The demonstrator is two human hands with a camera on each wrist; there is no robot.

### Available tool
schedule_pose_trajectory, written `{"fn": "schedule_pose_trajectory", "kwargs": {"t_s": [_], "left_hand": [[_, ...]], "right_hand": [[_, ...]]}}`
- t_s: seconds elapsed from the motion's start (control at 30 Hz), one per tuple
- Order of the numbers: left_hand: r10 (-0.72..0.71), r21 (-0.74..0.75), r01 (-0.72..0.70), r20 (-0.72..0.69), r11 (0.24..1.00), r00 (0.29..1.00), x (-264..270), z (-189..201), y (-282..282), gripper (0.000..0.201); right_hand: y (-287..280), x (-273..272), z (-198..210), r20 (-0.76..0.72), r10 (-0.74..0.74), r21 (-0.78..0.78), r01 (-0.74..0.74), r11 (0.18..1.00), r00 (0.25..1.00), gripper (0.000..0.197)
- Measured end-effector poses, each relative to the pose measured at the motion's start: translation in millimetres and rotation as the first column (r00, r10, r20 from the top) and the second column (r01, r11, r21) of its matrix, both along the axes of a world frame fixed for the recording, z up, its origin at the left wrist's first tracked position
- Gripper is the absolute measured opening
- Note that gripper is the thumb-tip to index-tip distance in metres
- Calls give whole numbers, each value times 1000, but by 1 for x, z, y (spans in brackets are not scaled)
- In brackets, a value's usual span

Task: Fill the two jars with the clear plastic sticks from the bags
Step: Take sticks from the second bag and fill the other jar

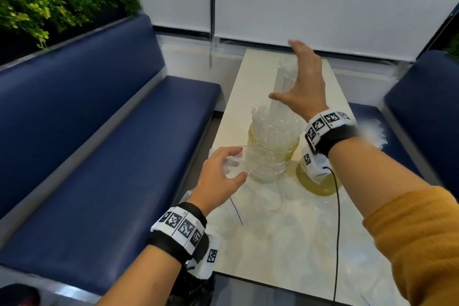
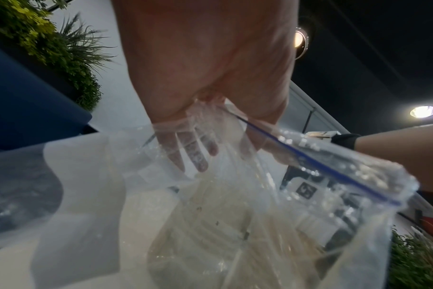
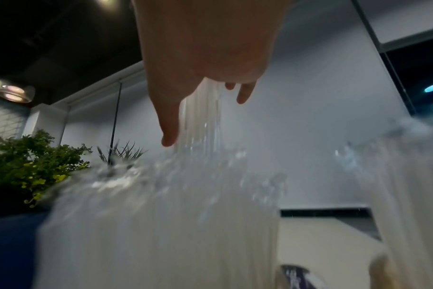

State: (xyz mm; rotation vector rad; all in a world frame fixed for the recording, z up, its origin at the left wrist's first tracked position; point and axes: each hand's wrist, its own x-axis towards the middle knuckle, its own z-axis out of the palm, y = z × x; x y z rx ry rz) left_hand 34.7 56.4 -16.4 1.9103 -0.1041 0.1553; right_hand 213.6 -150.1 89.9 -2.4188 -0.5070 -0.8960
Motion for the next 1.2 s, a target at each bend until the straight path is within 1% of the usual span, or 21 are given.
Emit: {"fn": "schedule_pose_trajectory", "kwargs": {"t_s": [0.07, 0.13, 0.2, 0.23, 0.3, 0.37, 0.43, 0.5, 0.57, 0.6, 0.63, 0.67, 0.7, 0.73, 0.77, 0.8, 0.87, 0.9, 0.97, 1.1, 1.2], "left_hand": [[-3, -2, 3, -3, 1000, 1000, 0, 0, 0, 49], [-7, -1, 7, -5, 1000, 1000, 0, 1, 0, 49], [-7, 4, 7, -4, 1000, 1000, 1, 1, 1, 49], [-7, 5, 7, 0, 1000, 1000, 1, 1, 0, 49], [-7, 5, 7, 6, 1000, 1000, 2, 1, 0, 48], [-8, 7, 8, 8, 1000, 1000, 2, 1, -1, 48], [-10, 6, 10, 10, 1000, 1000, 2, 0, -2, 48], [-16, 14, 16, 12, 1000, 1000, 2, 0, -2, 47], [-17, 23, 17, 15, 1000, 1000, 1, 1, -1, 47], [-14, 24, 14, 18, 1000, 1000, 1, 2, 0, 46], [-13, 26, 12, 19, 1000, 1000, 1, 2, 0, 46], [-12, 29, 12, 20, 1000, 1000, 0, 3, 1, 45], [-12, 31, 11, 22, 999, 1000, 0, 4, 1, 45], [-14, 34, 14, 20, 999, 1000, 0, 5, 1, 45], [-20, 33, 19, 14, 999, 1000, -1, 7, 1, 46], [-28, 33, 28, 6, 999, 1000, -1, 9, 1, 48], [-52, 36, 52, -5, 998, 999, 0, 11, 3, 54], [-66, 40, 66, -5, 997, 998, -1, 12, 4, 57], [-89, 39, 89, 0, 995, 996, 0, 13, 7, 63], [-112, 47, 111, 16, 993, 994, -1, 18, 11, 71], [-124, 47, 122, 39, 991, 992, 0, 23, 12, 73]], "right_hand": [[-2, 7, 10, -43, -8, -196, 0, 981, 999, 107], [-2, 13, 16, -91, -17, -297, -11, 955, 996, 83], [0, 15, 18, -101, -23, -307, -9, 952, 995, 54], [3, 13, 16, -93, -28, -304, -1, 953, 995, 46], [8, 4, 5, -53, -27, -306, 10, 952, 998, 40], [13, -6, -13, -43, 4, -306, -17, 952, 999, 39], [16, -16, -33, -130, 17, -333, -60, 941, 991, 40], [16, -21, -49, -229, -36, -436, -69, 897, 973, 42], [16, -24, -50, -275, -70, -519, -87, 851, 959, 39], [19, -24, -46, -275, -75, -508, -79, 858, 958, 37], [21, -22, -41, -260, -77, -426, -43, 903, 963, 38], [24, -22, -32, -246, -81, -284, 8, 959, 966, 39], [27, -16, -24, -179, -86, -145, 61, 988, 980, 38], [32, -11, -17, -93, -92, -83, 85, 993, 991, 37], [36, -8, -9, -44, -78, -85, 74, 994, 996, 40], [39, -3, -2, -37, -29, -130, 24, 991, 999, 44], [45, 5, 10, -137, 46, -262, -81, 962, 989, 45], [45, 8, 14, -194, 40, -324, -102, 941, 980, 42], [43, 10, 17, -251, -18, -393, -85, 916, 968, 38], [28, -9, -9, -225, -123, -423, 17, 906, 966, 39], [19, -33, -41, -361, -90, -429, -80, 900, 928, 44]]}}
